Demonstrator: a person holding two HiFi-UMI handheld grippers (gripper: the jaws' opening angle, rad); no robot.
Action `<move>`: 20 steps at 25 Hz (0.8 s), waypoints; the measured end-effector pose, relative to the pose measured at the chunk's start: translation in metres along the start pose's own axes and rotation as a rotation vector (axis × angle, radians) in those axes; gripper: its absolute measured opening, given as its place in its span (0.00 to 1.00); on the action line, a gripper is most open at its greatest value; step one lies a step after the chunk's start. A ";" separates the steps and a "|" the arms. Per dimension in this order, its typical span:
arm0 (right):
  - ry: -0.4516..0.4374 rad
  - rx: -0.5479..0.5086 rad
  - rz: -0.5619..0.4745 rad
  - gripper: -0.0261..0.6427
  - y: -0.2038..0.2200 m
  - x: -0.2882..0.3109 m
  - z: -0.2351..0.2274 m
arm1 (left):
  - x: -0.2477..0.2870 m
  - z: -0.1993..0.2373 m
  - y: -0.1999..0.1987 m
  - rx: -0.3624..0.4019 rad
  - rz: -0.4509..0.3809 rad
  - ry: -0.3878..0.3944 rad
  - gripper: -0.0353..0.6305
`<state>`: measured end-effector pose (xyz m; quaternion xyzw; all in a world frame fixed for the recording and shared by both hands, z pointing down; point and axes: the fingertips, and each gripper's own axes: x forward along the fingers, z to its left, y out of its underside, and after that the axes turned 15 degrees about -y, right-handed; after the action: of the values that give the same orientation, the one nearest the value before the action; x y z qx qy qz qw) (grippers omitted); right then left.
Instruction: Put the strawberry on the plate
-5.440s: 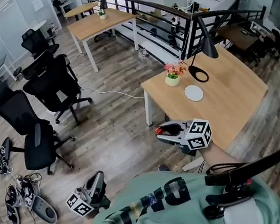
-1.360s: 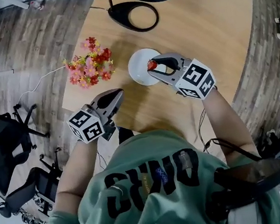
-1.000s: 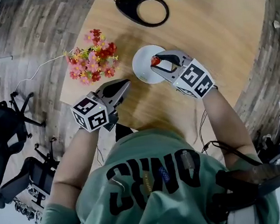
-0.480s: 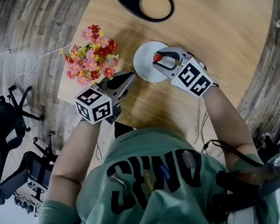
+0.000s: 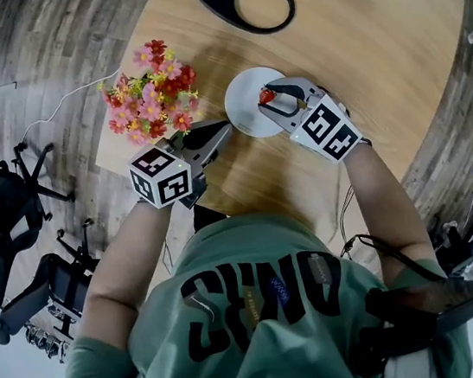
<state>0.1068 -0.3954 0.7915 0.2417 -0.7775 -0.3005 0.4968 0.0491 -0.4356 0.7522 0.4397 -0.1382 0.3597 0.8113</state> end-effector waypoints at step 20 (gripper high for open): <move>0.055 0.018 -0.048 0.33 -0.012 -0.025 0.008 | -0.015 -0.016 -0.006 0.022 -0.004 0.016 0.04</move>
<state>0.1099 -0.3846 0.7648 0.2728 -0.7604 -0.2984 0.5083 0.0414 -0.4323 0.7312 0.4459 -0.1267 0.3631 0.8082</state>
